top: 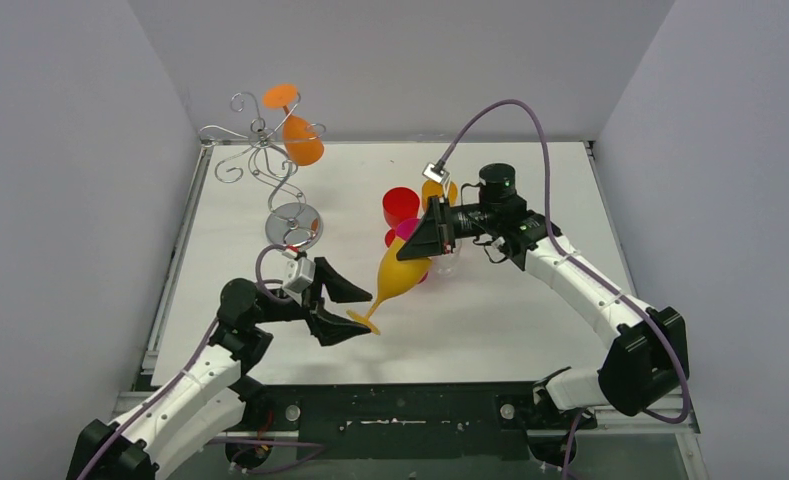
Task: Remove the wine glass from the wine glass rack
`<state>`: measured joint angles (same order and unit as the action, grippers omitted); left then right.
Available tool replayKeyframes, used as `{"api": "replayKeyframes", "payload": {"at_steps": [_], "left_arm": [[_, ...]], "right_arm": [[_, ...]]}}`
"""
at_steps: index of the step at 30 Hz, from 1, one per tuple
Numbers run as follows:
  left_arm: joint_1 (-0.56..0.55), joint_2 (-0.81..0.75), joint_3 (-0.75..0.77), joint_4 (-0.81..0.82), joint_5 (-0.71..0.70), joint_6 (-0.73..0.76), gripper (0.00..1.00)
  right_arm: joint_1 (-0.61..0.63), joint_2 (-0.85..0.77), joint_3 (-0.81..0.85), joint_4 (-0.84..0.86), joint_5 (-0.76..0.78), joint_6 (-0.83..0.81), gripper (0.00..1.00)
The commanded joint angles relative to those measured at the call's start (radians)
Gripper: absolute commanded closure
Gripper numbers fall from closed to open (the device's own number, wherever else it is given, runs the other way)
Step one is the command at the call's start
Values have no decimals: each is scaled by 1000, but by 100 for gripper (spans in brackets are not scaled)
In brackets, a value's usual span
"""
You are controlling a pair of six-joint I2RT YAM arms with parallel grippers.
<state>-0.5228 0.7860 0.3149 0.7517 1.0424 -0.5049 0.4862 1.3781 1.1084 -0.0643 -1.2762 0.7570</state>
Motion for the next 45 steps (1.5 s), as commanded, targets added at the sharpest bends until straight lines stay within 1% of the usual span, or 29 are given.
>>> {"api": "replayKeyframes", "payload": {"at_steps": [1,4,8,9,11,12,16,17,20,22,25,29,33,40,45], "left_arm": [[18,-79,44,-127,-138,114,36],[20,-117,45,-200,-186,140,35],[21,-149,41,-235,-250,150,33],[23,-155,43,-253,-284,152,31],[23,-170,47,-278,-370,154,20],[23,-175,45,-283,-407,152,17],[24,-195,51,-298,-512,132,12],[25,-199,54,-312,-537,119,10],[26,-196,60,-345,-613,101,6],[27,-193,68,-368,-670,82,4],[27,-192,70,-360,-716,49,3],[29,-182,54,-324,-729,1,3],[30,-171,46,-313,-743,-14,3],[32,-198,78,-419,-888,-21,3],[32,-207,106,-479,-883,-1,3]], "right_arm": [[12,-27,59,-175,108,-180,100],[17,-20,76,-235,150,-230,100],[37,-18,93,-307,231,-284,100],[48,-18,102,-334,279,-301,100],[79,-25,121,-404,371,-349,100],[100,-32,130,-429,435,-371,100],[178,-64,126,-455,623,-416,100],[195,-72,128,-473,691,-422,100],[255,-95,122,-524,893,-474,100],[282,-116,97,-531,987,-492,100],[309,-158,53,-518,1086,-503,100],[318,-213,4,-492,1190,-515,100],[318,-247,-26,-493,1269,-531,100],[316,-260,-46,-501,1372,-493,100],[316,-244,-53,-518,1418,-475,100]]}}
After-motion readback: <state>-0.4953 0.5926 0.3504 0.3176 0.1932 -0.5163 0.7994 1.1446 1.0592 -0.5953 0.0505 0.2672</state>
